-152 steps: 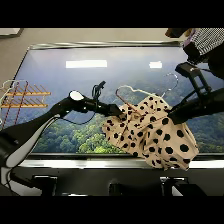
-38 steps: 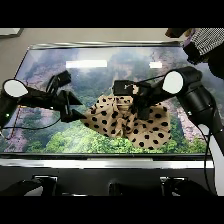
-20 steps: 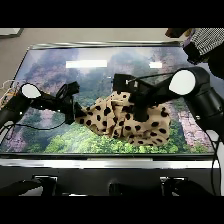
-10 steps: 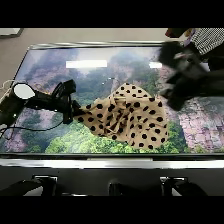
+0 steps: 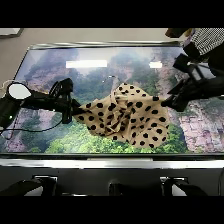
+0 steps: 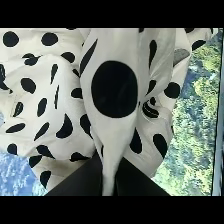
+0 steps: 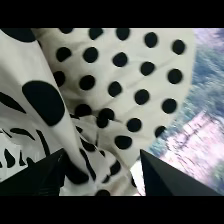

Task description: Fold the clothes and pants, and hang the long-sleeved shirts on hangers.

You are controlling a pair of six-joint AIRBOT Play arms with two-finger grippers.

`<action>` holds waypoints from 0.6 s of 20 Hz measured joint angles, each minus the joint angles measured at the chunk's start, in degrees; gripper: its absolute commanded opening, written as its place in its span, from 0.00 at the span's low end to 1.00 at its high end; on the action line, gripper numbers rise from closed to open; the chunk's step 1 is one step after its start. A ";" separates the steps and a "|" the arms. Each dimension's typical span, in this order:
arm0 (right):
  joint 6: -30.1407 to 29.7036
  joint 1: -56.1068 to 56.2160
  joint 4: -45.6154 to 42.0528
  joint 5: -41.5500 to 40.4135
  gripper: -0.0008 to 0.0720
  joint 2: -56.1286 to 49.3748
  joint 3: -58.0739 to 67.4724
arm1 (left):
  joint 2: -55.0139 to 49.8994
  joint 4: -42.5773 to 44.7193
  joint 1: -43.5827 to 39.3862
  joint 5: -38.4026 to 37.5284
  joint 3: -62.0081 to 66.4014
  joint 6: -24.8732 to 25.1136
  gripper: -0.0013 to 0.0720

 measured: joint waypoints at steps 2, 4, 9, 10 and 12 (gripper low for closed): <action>-0.83 1.25 1.31 0.11 0.55 -2.19 -0.33 | 0.02 -0.24 0.00 0.02 0.00 0.13 0.05; -1.38 2.56 1.90 0.33 0.05 -3.61 -0.48 | 0.02 -0.24 0.00 0.04 0.00 0.11 0.06; -1.75 3.91 2.21 1.97 0.04 -3.08 -0.59 | 0.07 -0.68 -0.07 -0.02 0.00 -0.02 0.51; -1.68 4.02 2.29 2.58 0.04 -2.14 -0.57 | 0.07 -0.63 -0.02 1.20 0.00 -1.40 0.74; -1.46 4.09 0.81 2.62 0.04 0.42 -0.59 | 0.07 -0.33 0.37 5.44 0.00 -6.78 0.97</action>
